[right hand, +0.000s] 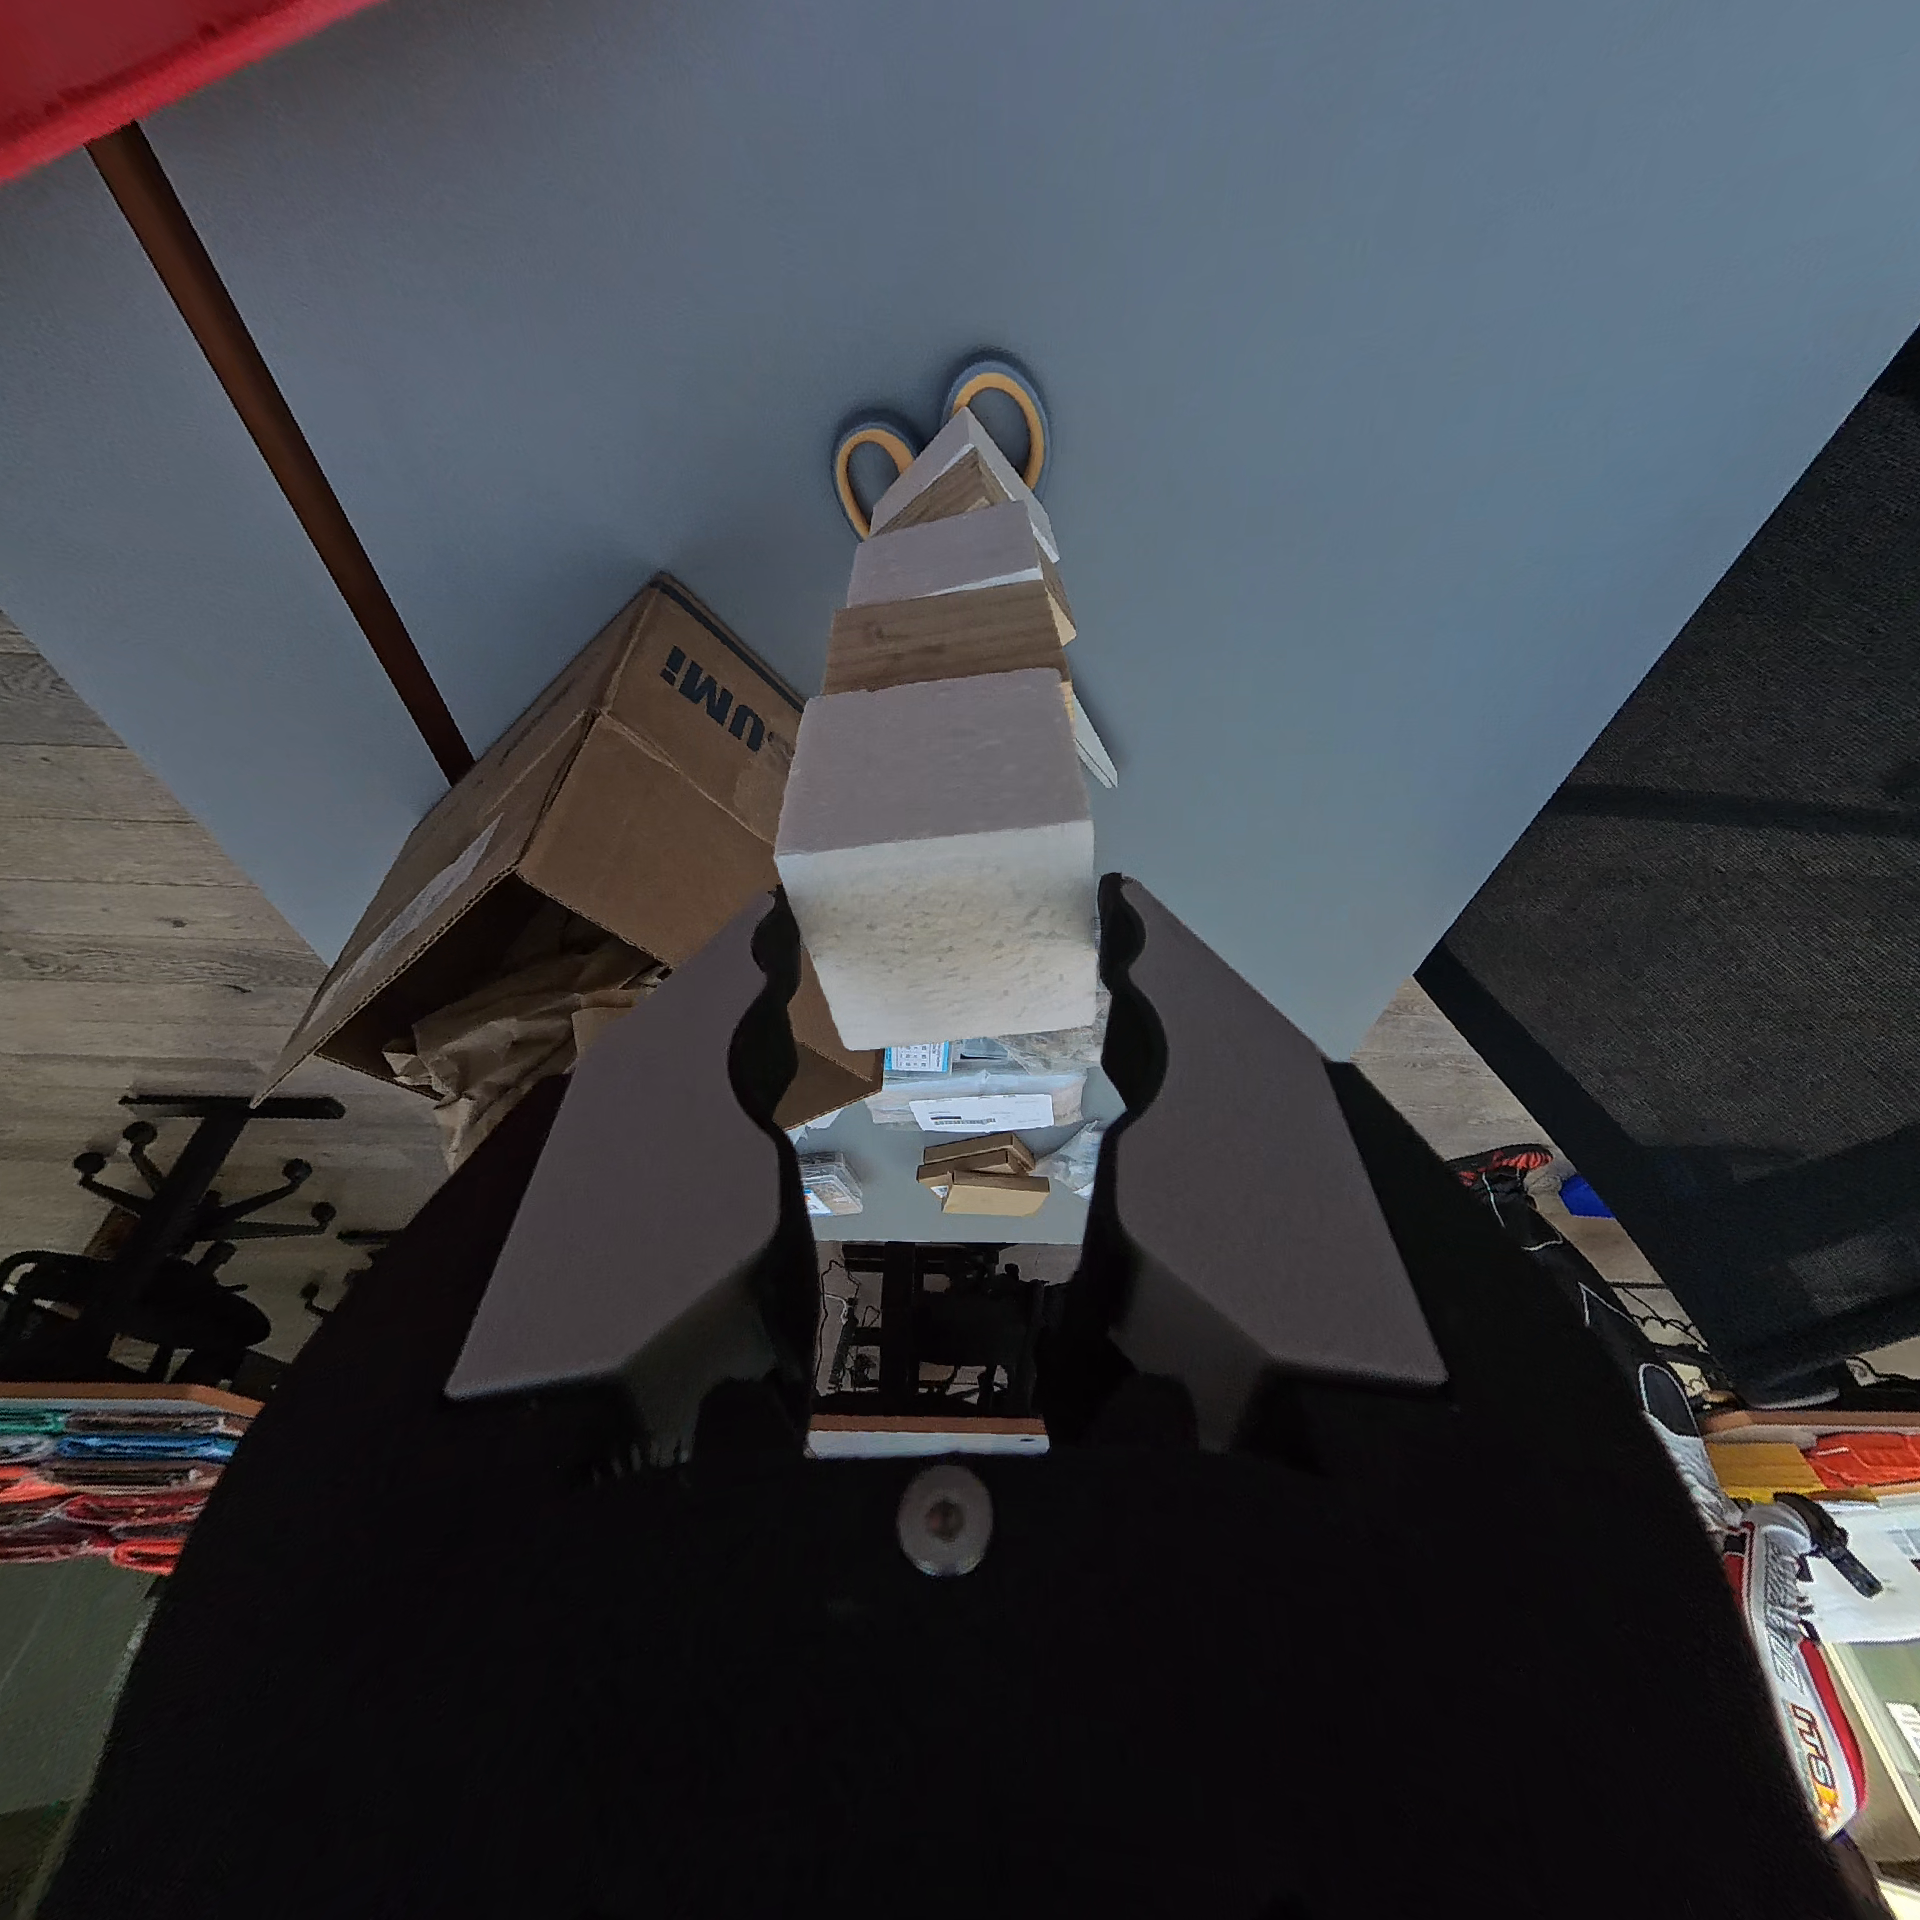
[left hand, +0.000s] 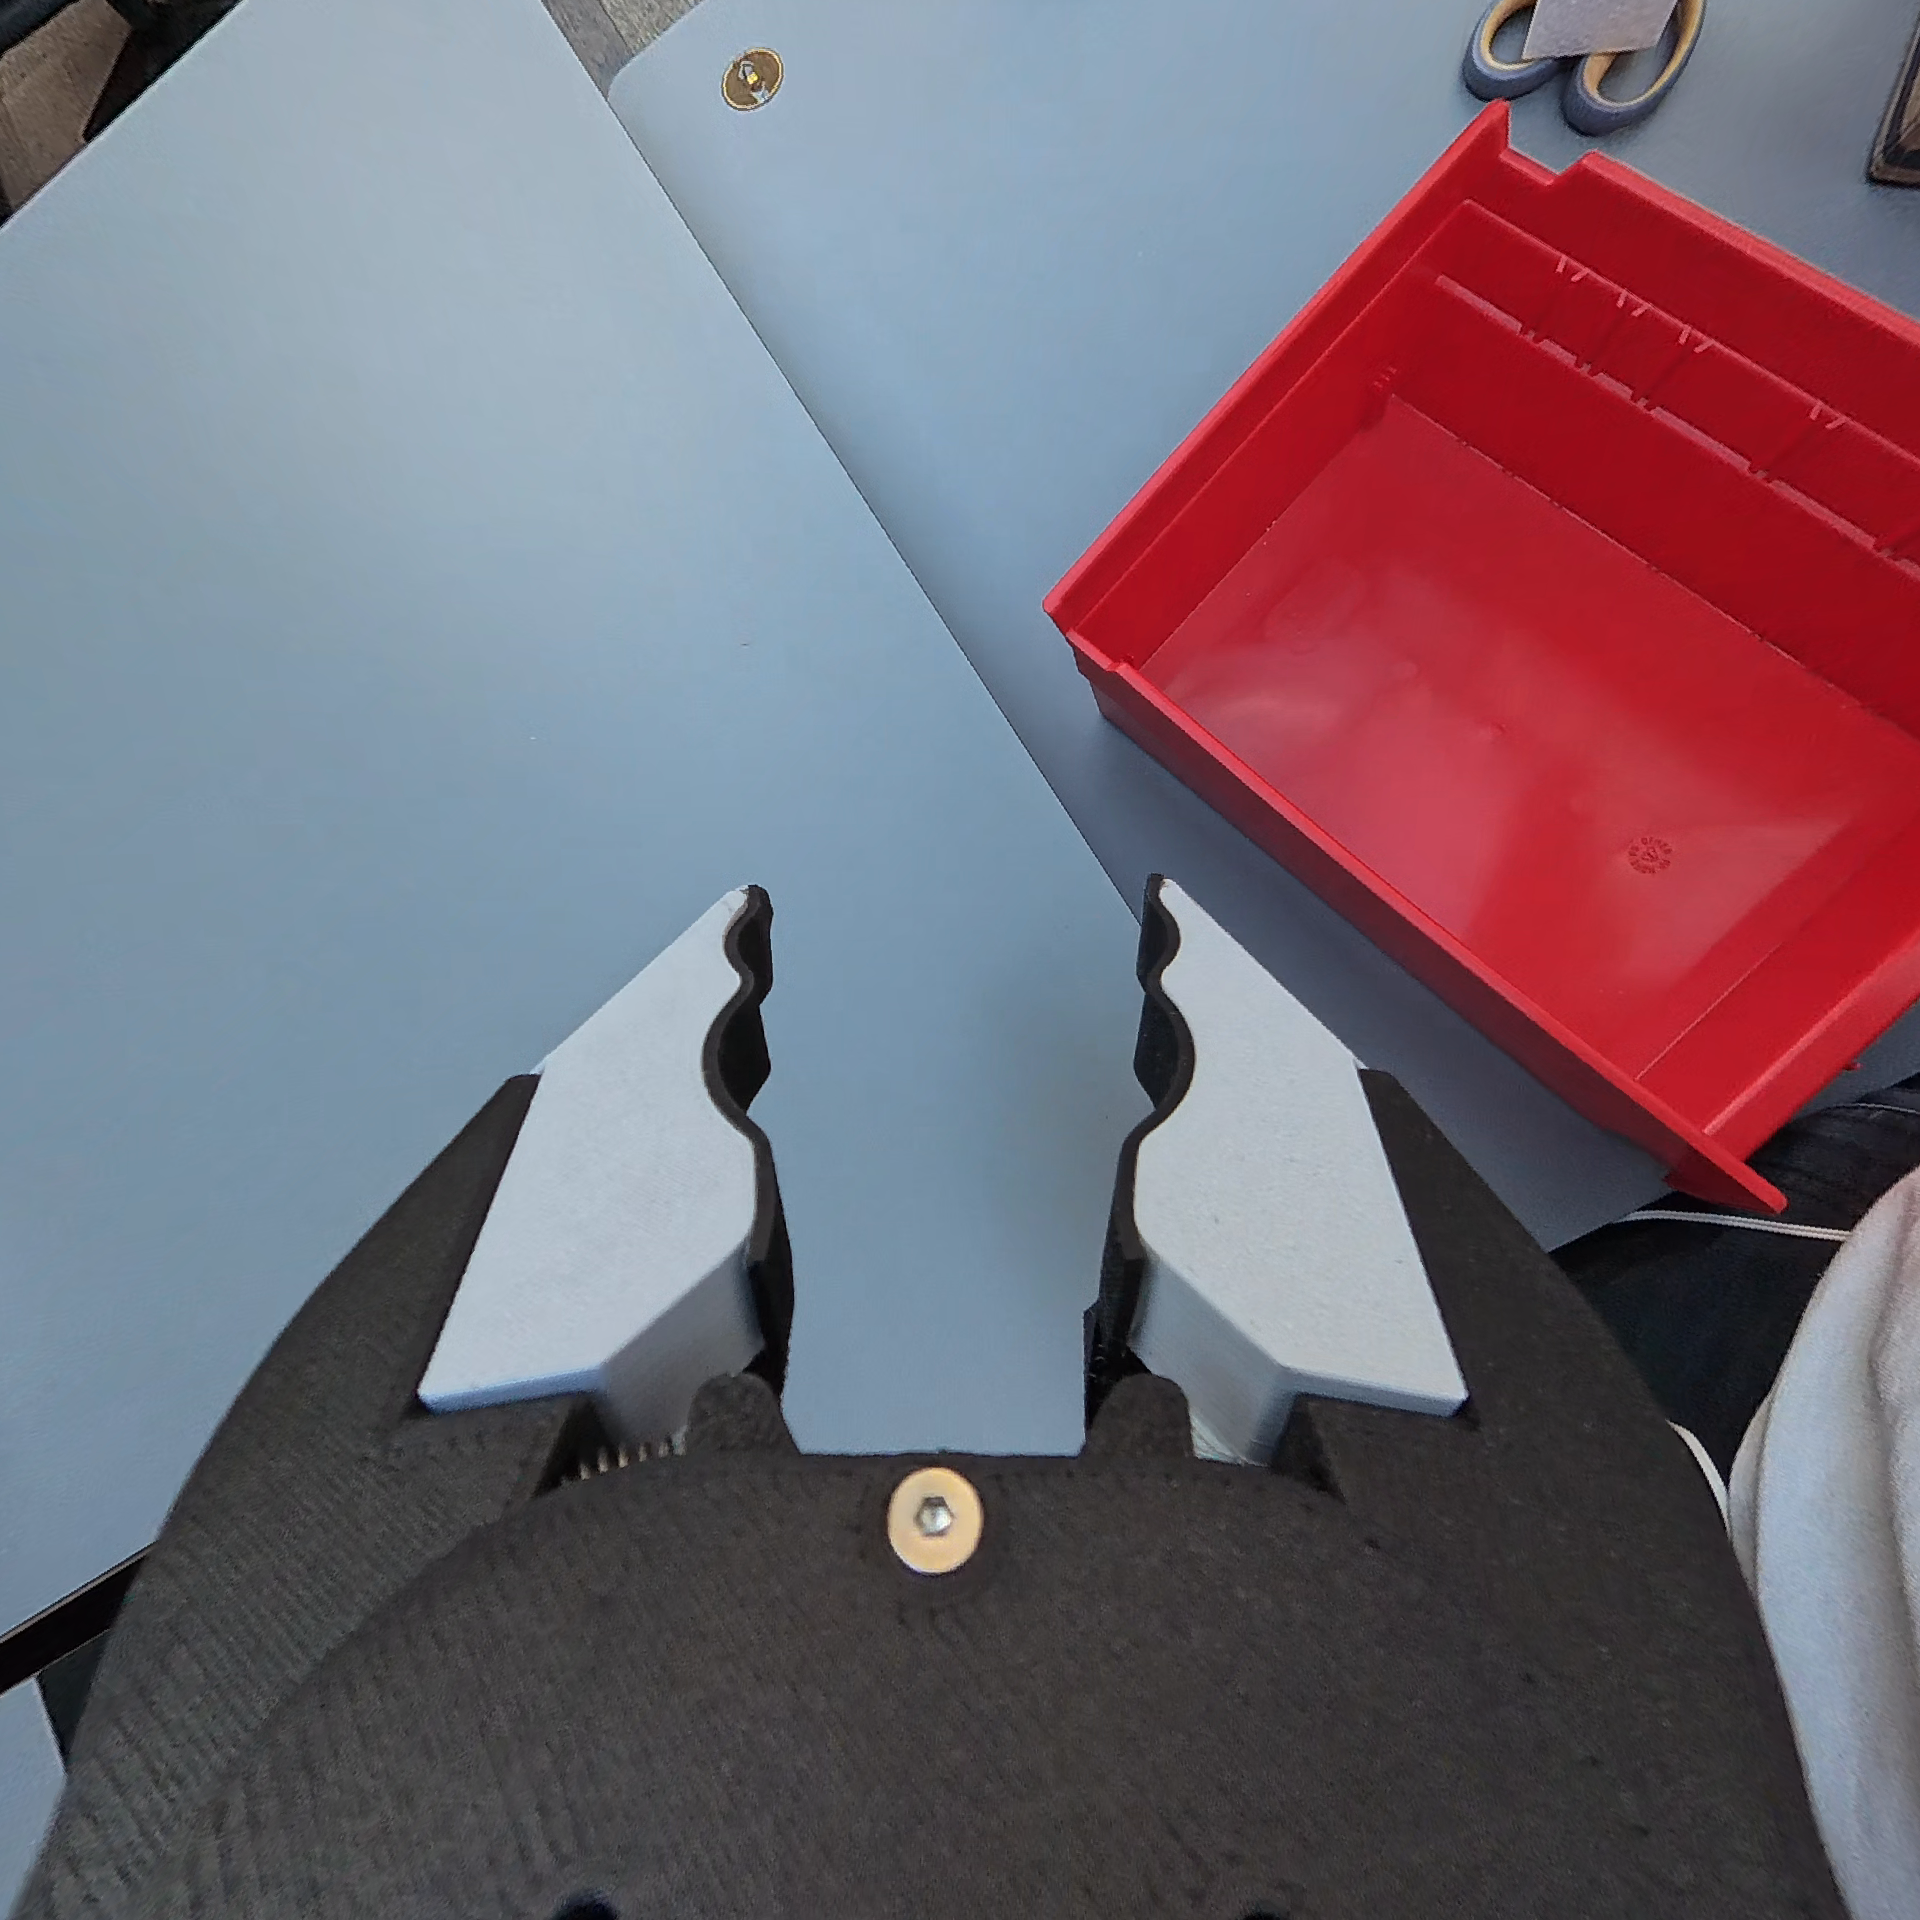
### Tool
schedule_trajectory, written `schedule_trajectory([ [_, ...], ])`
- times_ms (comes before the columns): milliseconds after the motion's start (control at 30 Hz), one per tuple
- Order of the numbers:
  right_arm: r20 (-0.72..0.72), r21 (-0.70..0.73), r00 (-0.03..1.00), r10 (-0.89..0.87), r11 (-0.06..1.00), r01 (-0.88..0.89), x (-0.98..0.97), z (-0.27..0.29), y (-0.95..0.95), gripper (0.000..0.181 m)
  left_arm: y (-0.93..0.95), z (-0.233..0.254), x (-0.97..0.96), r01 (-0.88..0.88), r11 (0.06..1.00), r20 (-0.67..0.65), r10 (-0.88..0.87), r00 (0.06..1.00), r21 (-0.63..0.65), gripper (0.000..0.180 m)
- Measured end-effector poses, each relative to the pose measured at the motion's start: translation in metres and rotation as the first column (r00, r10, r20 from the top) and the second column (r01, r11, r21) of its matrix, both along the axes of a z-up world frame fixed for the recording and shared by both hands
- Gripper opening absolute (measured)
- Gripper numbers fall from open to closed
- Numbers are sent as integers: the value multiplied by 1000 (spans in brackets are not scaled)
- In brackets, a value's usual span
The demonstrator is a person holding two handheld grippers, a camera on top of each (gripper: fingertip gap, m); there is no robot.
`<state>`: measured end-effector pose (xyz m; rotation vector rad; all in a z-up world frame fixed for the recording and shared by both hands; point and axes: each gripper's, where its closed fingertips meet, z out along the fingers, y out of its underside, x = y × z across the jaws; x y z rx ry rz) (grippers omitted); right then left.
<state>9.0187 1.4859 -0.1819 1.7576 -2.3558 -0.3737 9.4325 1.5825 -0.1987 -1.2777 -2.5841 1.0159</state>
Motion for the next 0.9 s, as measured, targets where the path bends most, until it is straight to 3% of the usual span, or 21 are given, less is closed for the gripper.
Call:
schedule_trajectory([
  [300,-16,-18,1000,10,1000,-11,-3,4,2,56,2,3,-4,15,1000,6,-15,1000,-4,70],
  [367,-39,-31,999,-7,1000,6,-7,3,1,76,2,4,-6,20,1000,8,-20,1000,-3,71],
  [433,-44,-40,999,-21,999,19,-9,8,4,78,3,5,-7,23,1000,10,-23,1000,-7,71],
  [567,103,-239,992,-66,967,89,2,47,3,82,0,10,-7,30,999,-4,-30,1000,-15,71],
  [667,446,-499,893,-57,813,301,22,110,14,79,-6,23,-10,35,998,-68,-38,997,-48,71],
  [733,635,-626,772,32,606,490,17,160,41,79,-11,40,-16,44,995,-162,-58,985,-87,74],
  [800,790,-585,606,95,410,699,-1,190,89,89,-16,72,-30,65,985,-306,-112,945,-159,73],
  [900,903,-429,419,88,182,885,-35,176,165,117,-18,116,-57,143,956,-469,-252,846,-255,76],
])
